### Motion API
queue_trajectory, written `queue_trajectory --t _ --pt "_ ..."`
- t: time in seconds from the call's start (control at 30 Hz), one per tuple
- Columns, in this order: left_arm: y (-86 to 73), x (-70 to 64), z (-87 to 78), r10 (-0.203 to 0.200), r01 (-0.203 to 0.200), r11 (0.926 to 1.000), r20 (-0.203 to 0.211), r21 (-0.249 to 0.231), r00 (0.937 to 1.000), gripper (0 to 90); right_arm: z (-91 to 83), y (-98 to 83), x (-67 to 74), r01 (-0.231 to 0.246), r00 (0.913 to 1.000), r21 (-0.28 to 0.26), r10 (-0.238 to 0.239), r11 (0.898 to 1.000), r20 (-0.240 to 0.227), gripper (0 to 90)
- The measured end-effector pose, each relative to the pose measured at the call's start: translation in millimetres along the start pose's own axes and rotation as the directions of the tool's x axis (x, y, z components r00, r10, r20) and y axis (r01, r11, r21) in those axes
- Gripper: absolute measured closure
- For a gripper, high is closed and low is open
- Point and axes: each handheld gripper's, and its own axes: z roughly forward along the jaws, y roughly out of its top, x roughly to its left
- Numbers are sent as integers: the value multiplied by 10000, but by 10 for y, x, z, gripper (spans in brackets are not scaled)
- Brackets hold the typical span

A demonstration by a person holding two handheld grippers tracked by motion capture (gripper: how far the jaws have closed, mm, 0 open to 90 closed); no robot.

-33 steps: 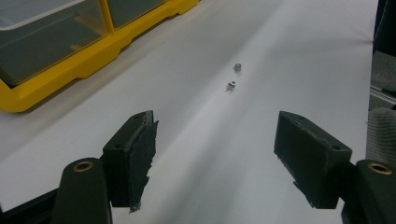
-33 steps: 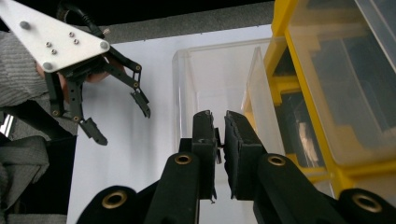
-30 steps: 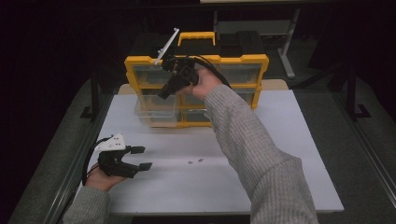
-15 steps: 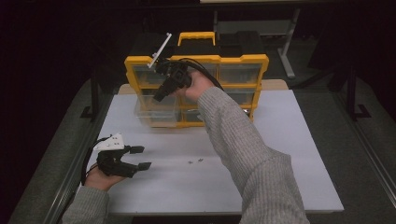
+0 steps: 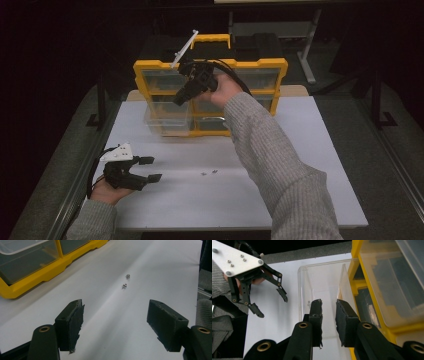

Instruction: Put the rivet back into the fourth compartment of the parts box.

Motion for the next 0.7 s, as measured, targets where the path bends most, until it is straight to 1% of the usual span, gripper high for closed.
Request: queue_trajectory --t 0.03,0.07,0.1,0.13,0.17,0.23,0.33,0.37,0.43,0.47,0.53,0.57,0.6,0.7 --pt "1 -1 0 -2 2 10000 0 5 10000 288 -24 -24 1 0 10000 -86 -1 10000 -36 730" --pt "3 6 0 118 -118 9999 -24 7 9999 288 -51 -48 7 -43 10000 -113 43 9999 -5 727" --pt "2 -1 4 26 -26 10000 2 -43 10000 288 -71 -73 11 -65 10000 -181 64 9998 -35 723" --pt "2 2 1 68 -68 10000 -5 20 10000 288 -96 -97 14 -4 10000 -126 4 9999 33 717" --pt "1 0 2 49 -49 10000 -2 3 10000 287 -112 -123 24 -82 10000 -160 82 9998 17 712" --pt "1 1 1 56 -56 10000 -7 5 10000 287 -143 -172 38 -16 10000 -243 17 9997 33 704" --pt "2 0 0 69 -69 10000 -16 -4 10000 287 -206 -243 65 -95 9999 -254 97 9996 105 694" --pt "1 -1 1 56 -56 10000 -18 -6 10000 287 -216 -272 69 -82 9999 -300 85 9995 79 692" --pt "0 -2 3 39 -39 10000 -20 -19 10000 287 -240 -331 81 -83 9998 -255 88 9996 173 679" --pt "0 -8 8 -46 46 9999 1 -92 10000 287 -245 -365 87 -143 9998 -355 146 9993 99 677" --pt "1 -4 9 32 -32 10000 8 -70 10000 287 -267 -427 105 -152 9997 -394 159 9991 178 665" --pt "1 -6 10 -1 1 10000 13 -59 10000 287 -270 -457 108 -131 9998 -433 138 9990 154 652" --pt "1 -7 11 -6 6 10000 19 -51 10000 286 -280 -487 118 -195 9995 -439 206 9988 243 648" --pt "2 -11 18 -8 8 10000 32 -96 10000 286 -283 -577 130 -239 9995 -501 250 9985 208 638"
